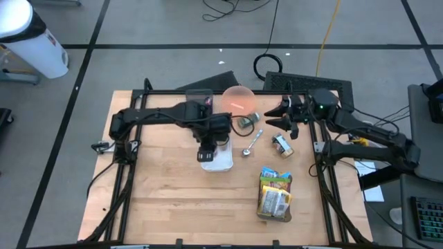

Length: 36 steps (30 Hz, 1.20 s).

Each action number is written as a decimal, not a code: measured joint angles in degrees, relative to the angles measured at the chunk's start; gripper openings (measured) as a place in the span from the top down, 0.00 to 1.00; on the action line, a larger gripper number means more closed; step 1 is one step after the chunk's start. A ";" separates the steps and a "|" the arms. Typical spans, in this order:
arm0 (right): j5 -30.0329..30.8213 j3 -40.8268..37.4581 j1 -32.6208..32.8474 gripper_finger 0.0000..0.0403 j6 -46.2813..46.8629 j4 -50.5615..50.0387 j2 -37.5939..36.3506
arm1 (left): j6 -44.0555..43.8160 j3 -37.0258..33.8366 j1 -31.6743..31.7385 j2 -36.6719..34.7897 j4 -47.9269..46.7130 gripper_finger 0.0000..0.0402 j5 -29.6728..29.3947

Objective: Pick & Place Food Item
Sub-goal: Put the purple seasoning bottle into the white bin

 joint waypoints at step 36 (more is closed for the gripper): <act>2.03 -2.21 -0.02 0.61 2.37 3.56 0.42 | -14.29 -29.40 -0.80 -13.19 21.47 0.48 -2.47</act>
